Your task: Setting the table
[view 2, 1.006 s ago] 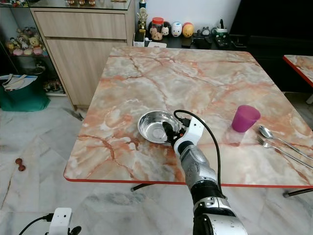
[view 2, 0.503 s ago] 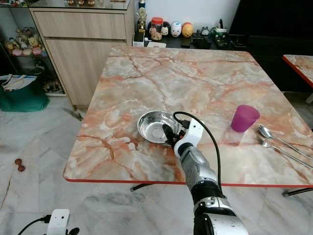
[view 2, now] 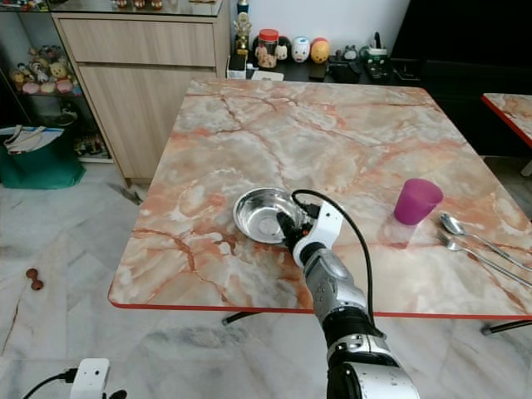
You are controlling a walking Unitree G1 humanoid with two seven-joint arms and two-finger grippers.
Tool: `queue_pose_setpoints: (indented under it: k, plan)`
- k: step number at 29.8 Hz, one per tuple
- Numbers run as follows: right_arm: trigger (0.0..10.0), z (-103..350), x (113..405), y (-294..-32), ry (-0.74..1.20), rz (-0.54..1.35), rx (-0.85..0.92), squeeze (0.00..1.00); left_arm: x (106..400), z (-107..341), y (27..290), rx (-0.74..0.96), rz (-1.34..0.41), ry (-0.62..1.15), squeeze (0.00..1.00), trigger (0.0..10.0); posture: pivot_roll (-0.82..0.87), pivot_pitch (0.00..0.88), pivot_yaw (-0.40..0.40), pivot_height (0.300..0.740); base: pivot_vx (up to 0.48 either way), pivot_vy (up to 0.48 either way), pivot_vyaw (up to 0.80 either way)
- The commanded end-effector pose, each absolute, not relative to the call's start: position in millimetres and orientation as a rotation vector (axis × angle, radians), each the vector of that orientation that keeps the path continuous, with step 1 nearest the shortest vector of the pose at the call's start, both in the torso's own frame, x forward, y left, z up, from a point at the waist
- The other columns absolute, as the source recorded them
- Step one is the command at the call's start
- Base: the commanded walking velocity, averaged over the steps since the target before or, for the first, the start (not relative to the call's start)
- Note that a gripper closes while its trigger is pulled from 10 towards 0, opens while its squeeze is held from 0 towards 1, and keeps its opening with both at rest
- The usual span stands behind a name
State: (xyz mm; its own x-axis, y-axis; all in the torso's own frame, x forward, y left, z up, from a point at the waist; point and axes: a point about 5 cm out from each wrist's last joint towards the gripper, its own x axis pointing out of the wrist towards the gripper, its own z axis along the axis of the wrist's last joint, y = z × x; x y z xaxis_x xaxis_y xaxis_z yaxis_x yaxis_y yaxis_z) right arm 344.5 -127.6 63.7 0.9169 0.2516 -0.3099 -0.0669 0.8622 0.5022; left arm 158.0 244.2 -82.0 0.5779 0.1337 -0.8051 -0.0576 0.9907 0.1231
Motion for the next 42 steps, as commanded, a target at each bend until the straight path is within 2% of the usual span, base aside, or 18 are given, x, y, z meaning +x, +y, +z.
queue_pose_setpoints:
  k: [1,9,28,29,32,36,42]
  plan:
    - [0.0,68.5,348.0,-128.1,0.368,0.175,0.494,0.0,158.7,-82.4,242.3,0.073,0.112,0.95,0.0,10.0,-0.02,0.0,-0.059,0.74,0.0,0.0,0.0]
    - [0.0,70.5,348.7,-126.3,0.352,0.18,0.499,0.0,168.1,-80.7,234.0,0.072,0.098,0.933,0.0,10.0,-0.02,0.0,-0.059,0.74,0.0,0.0,0.0]
    - [0.0,80.7,350.3,-122.1,0.238,0.19,0.541,0.0,162.2,-81.3,240.9,0.1,0.092,0.95,0.0,10.0,-0.01,0.0,-0.049,0.74,0.0,0.0,0.0]
    - [10.0,85.6,350.9,-121.5,0.196,0.201,0.558,0.0,162.1,-81.3,241.4,0.106,0.091,0.951,0.0,10.0,-0.01,0.0,-0.049,0.74,0.0,0.0,0.0]
    - [10.0,90.4,350.6,-120.8,0.148,0.215,0.576,0.0,161.7,-81.3,242.1,0.114,0.093,0.952,0.0,10.0,-0.01,0.0,-0.049,0.74,0.0,0.0,0.0]
    - [10.0,108.2,343.3,-114.2,-0.023,0.31,0.658,0.0,159.3,-84.0,236.2,0.126,0.087,0.961,0.0,10.0,-0.01,0.0,-0.046,0.74,0.0,0.0,0.0]
    - [10.0,115.9,336.2,-110.7,-0.093,0.371,0.681,0.0,158.4,-84.3,236.4,0.124,0.09,0.963,0.0,10.0,-0.02,0.0,-0.04,0.74,0.0,0.0,0.0]
